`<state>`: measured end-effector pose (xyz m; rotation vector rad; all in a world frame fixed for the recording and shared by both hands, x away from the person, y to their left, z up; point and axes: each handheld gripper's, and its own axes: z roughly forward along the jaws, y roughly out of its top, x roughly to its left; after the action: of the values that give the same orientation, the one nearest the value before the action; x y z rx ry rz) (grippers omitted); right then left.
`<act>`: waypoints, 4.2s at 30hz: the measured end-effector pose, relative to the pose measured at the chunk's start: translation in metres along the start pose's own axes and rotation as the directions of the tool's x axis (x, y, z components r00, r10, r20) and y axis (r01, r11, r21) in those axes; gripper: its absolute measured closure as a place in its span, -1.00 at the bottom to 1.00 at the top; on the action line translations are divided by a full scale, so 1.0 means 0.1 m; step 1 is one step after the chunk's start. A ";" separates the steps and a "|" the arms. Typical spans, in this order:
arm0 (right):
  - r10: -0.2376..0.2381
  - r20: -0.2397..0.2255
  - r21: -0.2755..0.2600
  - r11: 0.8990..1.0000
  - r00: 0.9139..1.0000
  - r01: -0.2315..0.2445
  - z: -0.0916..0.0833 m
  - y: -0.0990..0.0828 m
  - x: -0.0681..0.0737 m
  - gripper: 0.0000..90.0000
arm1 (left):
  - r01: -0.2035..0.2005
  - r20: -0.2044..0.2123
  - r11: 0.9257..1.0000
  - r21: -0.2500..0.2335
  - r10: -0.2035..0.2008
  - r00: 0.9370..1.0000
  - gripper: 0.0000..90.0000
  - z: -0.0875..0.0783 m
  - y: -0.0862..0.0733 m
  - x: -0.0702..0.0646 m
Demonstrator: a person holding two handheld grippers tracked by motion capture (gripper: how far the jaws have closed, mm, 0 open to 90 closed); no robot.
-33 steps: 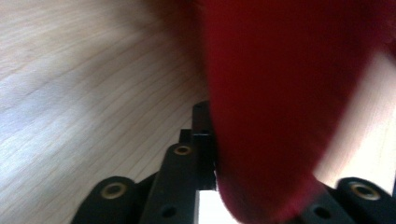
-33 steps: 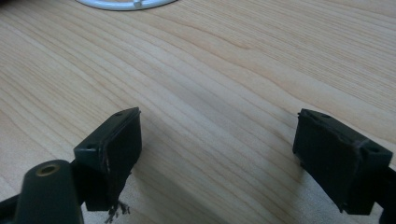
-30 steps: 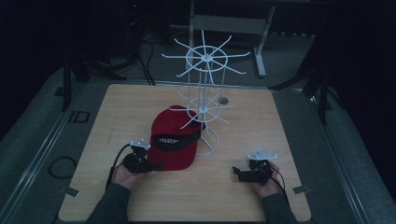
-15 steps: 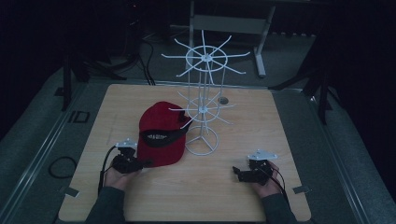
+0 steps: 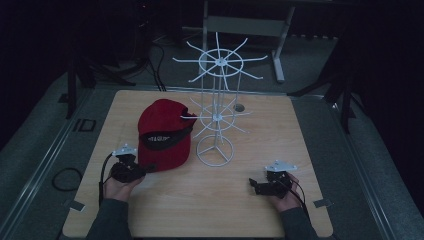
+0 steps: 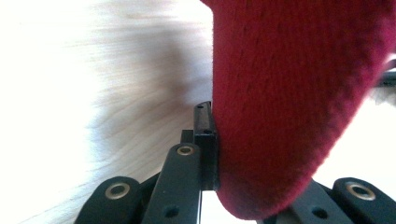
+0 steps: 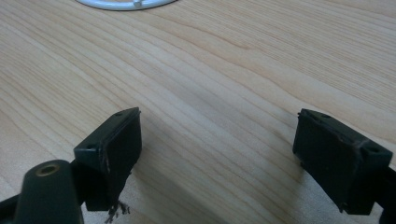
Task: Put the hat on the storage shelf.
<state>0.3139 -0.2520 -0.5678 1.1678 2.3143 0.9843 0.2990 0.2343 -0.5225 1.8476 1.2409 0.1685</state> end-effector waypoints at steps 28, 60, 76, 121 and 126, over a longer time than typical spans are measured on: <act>0.000 0.000 0.000 1.000 1.000 0.000 0.00 0.00 0.00 -0.66 | -0.040 -0.151 0.988 -0.151 0.017 0.988 0.91 -0.42 0.33 -0.06; 0.003 0.000 0.000 1.000 1.000 -0.003 0.00 0.00 0.00 -0.66 | -0.077 -0.170 0.952 -0.295 0.027 0.985 0.91 -0.61 0.66 -0.21; 0.002 0.000 -0.001 1.000 1.000 -0.002 0.00 0.00 0.00 -0.66 | -0.092 -0.169 0.940 -0.329 0.037 0.985 0.91 -0.67 0.77 -0.28; -0.001 0.000 0.000 1.000 1.000 0.001 0.00 0.00 0.00 -0.66 | -0.134 -0.172 0.895 -0.426 0.065 0.983 0.91 -0.94 1.03 -0.43; -0.001 0.000 0.000 1.000 1.000 0.001 0.00 0.00 0.00 -0.66 | -0.143 -0.172 0.891 -0.431 0.075 0.982 0.91 -0.95 1.05 -0.46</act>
<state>0.3135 -0.2520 -0.5676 1.1666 2.3148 0.9842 0.2965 0.2410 -0.3735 1.5228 1.0875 0.6144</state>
